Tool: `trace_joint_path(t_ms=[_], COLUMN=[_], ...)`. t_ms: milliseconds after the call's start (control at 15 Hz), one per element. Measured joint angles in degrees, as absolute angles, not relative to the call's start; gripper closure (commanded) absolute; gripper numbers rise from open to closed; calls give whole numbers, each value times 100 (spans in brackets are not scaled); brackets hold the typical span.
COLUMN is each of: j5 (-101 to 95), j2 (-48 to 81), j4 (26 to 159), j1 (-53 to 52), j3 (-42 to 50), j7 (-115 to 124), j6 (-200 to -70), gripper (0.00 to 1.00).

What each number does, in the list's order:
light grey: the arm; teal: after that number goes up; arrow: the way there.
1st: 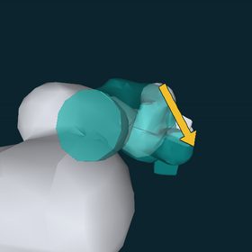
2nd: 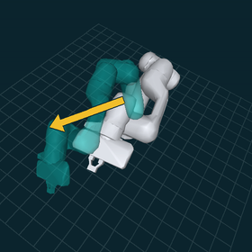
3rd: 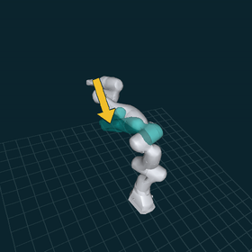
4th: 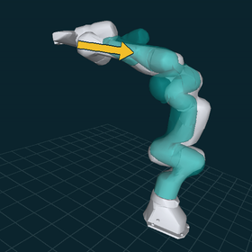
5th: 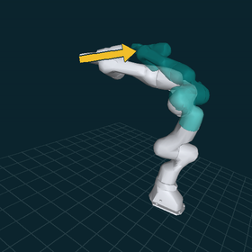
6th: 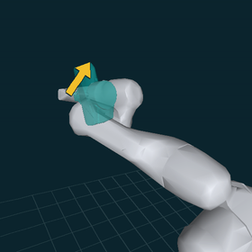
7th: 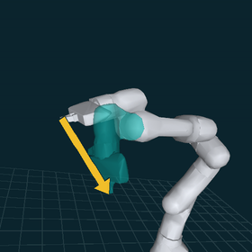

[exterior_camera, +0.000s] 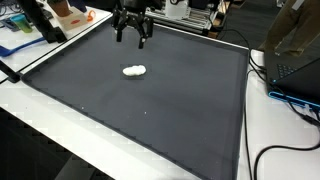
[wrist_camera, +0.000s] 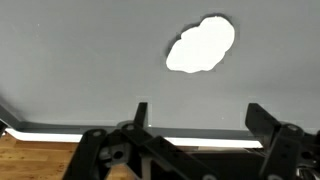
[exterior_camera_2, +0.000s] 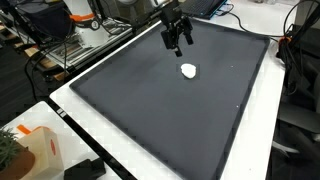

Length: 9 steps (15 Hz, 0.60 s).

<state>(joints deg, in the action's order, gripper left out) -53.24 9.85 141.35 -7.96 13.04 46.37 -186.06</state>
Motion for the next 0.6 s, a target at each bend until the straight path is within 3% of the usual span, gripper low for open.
trace_joint_path(t_ms=[600], j5=[-5297], j2=[1346], j4=[14089], j1=[-810], j3=[1151], j7=[4637], j6=[-18629], gripper=[0])
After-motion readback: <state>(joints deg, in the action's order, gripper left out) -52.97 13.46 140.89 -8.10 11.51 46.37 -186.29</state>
